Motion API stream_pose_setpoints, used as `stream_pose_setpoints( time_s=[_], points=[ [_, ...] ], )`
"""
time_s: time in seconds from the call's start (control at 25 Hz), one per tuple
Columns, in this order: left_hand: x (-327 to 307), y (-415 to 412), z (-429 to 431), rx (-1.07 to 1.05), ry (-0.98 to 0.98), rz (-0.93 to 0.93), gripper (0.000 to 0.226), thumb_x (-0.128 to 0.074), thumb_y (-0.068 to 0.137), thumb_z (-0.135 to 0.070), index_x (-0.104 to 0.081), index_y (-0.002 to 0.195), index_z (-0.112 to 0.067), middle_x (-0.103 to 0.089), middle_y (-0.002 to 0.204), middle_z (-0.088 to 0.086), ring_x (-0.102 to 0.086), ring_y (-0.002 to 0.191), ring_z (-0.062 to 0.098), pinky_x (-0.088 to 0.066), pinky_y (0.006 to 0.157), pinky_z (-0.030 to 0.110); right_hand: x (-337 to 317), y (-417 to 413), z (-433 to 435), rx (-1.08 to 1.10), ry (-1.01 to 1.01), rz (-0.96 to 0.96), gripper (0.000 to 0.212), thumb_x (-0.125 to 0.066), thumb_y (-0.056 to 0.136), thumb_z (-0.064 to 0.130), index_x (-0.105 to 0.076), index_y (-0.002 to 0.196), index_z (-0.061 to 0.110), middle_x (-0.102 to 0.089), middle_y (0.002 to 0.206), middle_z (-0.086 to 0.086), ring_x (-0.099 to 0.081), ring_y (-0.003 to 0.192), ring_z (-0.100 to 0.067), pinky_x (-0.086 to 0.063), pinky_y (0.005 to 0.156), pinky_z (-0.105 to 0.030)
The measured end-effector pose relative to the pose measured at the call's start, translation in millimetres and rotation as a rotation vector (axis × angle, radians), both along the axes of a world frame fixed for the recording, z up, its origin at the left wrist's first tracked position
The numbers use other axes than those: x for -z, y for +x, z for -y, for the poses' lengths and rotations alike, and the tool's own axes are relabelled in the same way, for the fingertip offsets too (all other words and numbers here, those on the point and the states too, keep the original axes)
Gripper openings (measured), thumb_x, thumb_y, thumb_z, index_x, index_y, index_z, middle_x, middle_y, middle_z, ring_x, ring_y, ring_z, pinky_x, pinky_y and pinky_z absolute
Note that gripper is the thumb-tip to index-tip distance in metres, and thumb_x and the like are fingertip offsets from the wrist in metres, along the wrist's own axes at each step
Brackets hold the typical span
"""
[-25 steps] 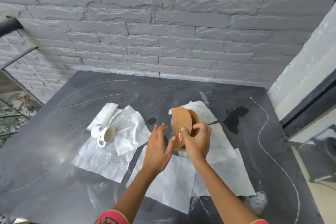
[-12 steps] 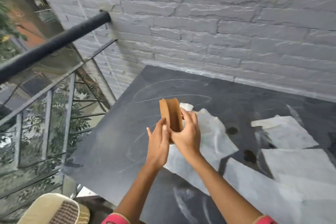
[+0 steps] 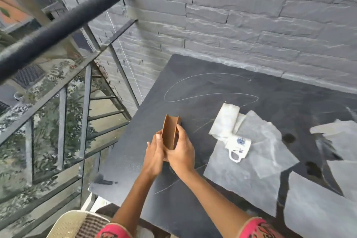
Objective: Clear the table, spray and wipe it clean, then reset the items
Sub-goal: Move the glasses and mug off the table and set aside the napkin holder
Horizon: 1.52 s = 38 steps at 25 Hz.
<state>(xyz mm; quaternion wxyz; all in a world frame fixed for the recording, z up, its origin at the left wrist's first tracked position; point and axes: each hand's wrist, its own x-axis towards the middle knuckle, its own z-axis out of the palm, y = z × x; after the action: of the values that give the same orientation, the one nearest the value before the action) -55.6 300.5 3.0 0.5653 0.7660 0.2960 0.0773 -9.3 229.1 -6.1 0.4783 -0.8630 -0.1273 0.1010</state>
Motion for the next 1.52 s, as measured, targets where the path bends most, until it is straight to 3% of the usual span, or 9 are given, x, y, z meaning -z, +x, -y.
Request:
stream_pose_setpoints(
  time_s=[0.28, 0.36, 0.44, 0.56, 0.68, 0.96, 1.12, 1.32, 1.52],
  points=[
    [12.1, -3.9, -2.0, 0.037, -0.042, -0.038, 0.044, -0.010, 0.087, -0.059, -0.038, 0.119, -0.047, -0.053, 0.120, -0.014, -0.047, 0.125, 0.019, -0.024, 0.113, 0.052, 9.7, -0.2, 1.2, -0.027, -0.077, 0.000, 0.078, -0.067, 0.076, 0.053, -0.038, 0.139, 0.017, -0.051, 0.136, -0.001, -0.053, 0.118, -0.017, -0.047, 0.091, -0.031],
    [9.1, -2.0, -0.4, 0.021, 0.064, -0.021, 0.069, -0.011, 0.085, -0.067, -0.027, 0.141, -0.030, -0.026, 0.154, -0.001, -0.017, 0.144, 0.014, -0.014, 0.118, 0.048, 5.0, 2.7, 8.9, -0.034, 0.006, -0.006, 0.075, -0.070, 0.077, 0.047, -0.040, 0.137, 0.014, -0.049, 0.138, -0.002, -0.050, 0.122, -0.016, -0.048, 0.093, -0.034],
    [1.0, 7.3, 6.1, 0.037, 0.253, 0.057, 0.085, -0.015, 0.084, -0.071, -0.019, 0.148, -0.014, 0.006, 0.160, 0.000, 0.006, 0.145, 0.007, -0.006, 0.120, 0.042, 0.5, 12.4, 29.1, 0.024, 0.089, 0.063, 0.070, -0.074, 0.076, 0.036, -0.045, 0.134, 0.009, -0.049, 0.137, -0.004, -0.048, 0.125, -0.018, -0.048, 0.095, -0.039],
    [-11.5, 23.7, 32.7, 0.116, 0.504, 0.252, 0.068, -0.032, 0.092, -0.051, -0.027, 0.144, -0.008, -0.001, 0.159, 0.003, 0.007, 0.147, 0.014, -0.006, 0.119, 0.038, -4.3, 37.2, 83.7, 0.098, 0.043, 0.290, 0.057, -0.078, 0.074, 0.023, -0.055, 0.122, 0.004, -0.054, 0.130, -0.011, -0.050, 0.122, -0.025, -0.042, 0.100, -0.037],
    [-4.4, 35.1, 76.2, 0.231, 0.552, 0.295, 0.063, -0.036, 0.093, -0.045, -0.031, 0.143, -0.007, -0.013, 0.157, 0.002, 0.003, 0.147, 0.014, -0.007, 0.120, 0.037, 2.9, 65.0, 148.2, 0.123, -0.114, 0.420, 0.058, -0.084, 0.064, 0.015, -0.058, 0.113, -0.001, -0.057, 0.121, -0.017, -0.051, 0.116, -0.034, -0.043, 0.098, -0.043],
    [48.3, 44.4, 157.3, 0.389, 0.469, -0.090, 0.075, -0.019, 0.088, -0.064, -0.012, 0.151, -0.022, 0.002, 0.156, -0.016, 0.016, 0.143, 0.005, 0.009, 0.115, 0.028, 32.1, 100.5, 205.5, -0.136, -0.293, 0.090, 0.081, -0.081, 0.066, 0.040, -0.044, 0.132, 0.011, -0.043, 0.141, -0.008, -0.026, 0.138, -0.023, -0.023, 0.110, -0.032],
    [49.8, 44.9, 172.2, 0.307, 0.478, -0.153, 0.077, -0.019, 0.088, -0.066, -0.009, 0.150, -0.023, -0.009, 0.159, -0.006, 0.011, 0.144, 0.010, 0.008, 0.113, 0.028, 32.7, 108.2, 208.6, -0.152, -0.193, 0.142, 0.070, -0.086, 0.057, 0.034, -0.054, 0.115, 0.011, -0.055, 0.119, -0.007, -0.043, 0.117, -0.022, -0.037, 0.094, -0.029],
    [25.1, 19.1, 187.2, 0.139, 0.447, -0.147, 0.061, -0.030, 0.098, -0.047, -0.013, 0.150, -0.021, -0.012, 0.159, -0.004, 0.005, 0.146, 0.014, 0.002, 0.116, 0.032, 11.7, 87.5, 206.7, -0.246, -0.001, 0.154, 0.066, -0.088, 0.054, 0.023, -0.055, 0.110, 0.012, -0.055, 0.109, -0.001, -0.053, 0.103, -0.017, -0.036, 0.081, -0.014],
    [5.8, -64.5, 193.9, -0.128, 0.323, 0.024, 0.055, -0.026, 0.093, -0.040, -0.019, 0.146, -0.025, -0.012, 0.152, -0.017, 0.004, 0.140, -0.008, 0.003, 0.112, 0.010, -11.6, 12.7, 176.2, -0.430, 0.147, 0.249, 0.060, -0.088, 0.048, 0.015, -0.060, 0.101, 0.008, -0.054, 0.099, 0.000, -0.052, 0.093, -0.013, -0.034, 0.082, -0.005]
  ],
)
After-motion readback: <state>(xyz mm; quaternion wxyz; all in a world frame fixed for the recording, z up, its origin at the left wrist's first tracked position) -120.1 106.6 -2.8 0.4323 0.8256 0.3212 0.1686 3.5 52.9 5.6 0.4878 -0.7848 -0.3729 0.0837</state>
